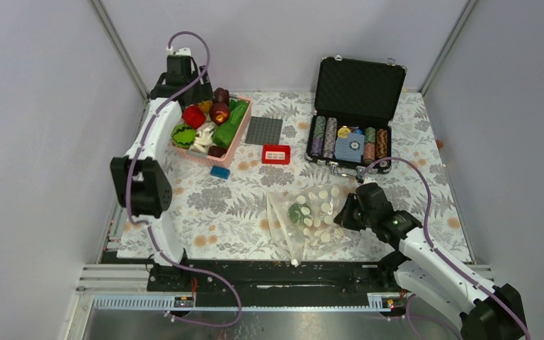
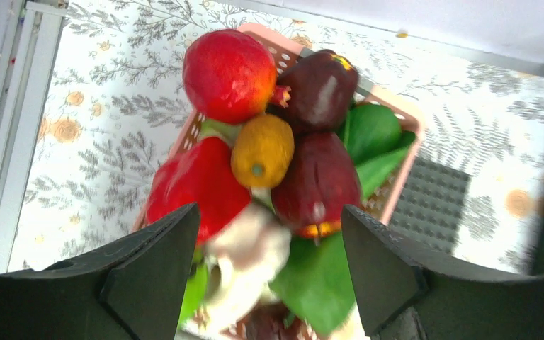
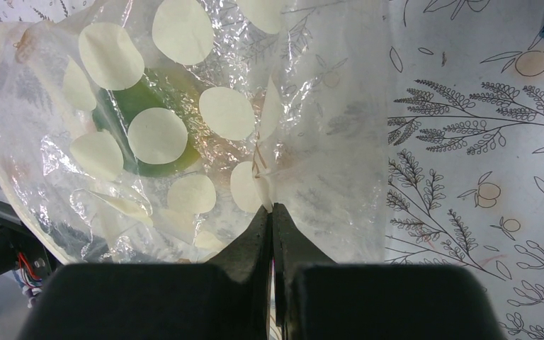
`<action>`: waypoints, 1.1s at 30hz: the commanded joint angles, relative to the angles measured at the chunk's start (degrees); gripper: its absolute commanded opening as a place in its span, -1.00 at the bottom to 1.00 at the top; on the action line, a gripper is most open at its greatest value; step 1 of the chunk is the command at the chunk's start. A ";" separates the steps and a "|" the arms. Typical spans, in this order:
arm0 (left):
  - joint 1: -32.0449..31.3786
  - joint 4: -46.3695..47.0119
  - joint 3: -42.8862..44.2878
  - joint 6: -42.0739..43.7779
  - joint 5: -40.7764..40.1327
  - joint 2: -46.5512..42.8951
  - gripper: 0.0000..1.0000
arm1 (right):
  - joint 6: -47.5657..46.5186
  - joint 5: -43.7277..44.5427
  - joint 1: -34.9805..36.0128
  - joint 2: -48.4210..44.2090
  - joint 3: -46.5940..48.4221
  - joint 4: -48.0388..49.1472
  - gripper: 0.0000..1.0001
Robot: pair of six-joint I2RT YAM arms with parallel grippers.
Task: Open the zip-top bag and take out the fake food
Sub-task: Place the fake fruit in the bin, then pick up the fake fruit from the zipper food storage bag.
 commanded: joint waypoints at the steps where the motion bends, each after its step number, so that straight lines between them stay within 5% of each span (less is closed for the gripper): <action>1: 0.30 7.07 -9.81 -7.69 4.41 -17.19 0.48 | -0.38 1.00 0.38 -0.70 1.56 0.75 -1.00; 8: -2.08 12.61 -37.24 -19.12 15.69 -38.66 0.40 | 0.12 0.67 0.39 -1.35 2.67 0.36 -1.00; 15: -12.37 13.63 -59.09 -24.37 15.12 -51.45 0.34 | 2.02 -0.30 0.38 -1.32 2.86 0.23 -1.00; 26: -35.02 20.04 -81.59 -39.46 8.67 -59.43 0.02 | 4.64 -1.36 0.38 -3.10 1.82 0.85 -1.00; 33: -49.99 24.82 -82.42 -45.68 1.98 -55.11 -0.02 | 5.05 -2.30 0.39 -3.04 1.72 0.85 -1.00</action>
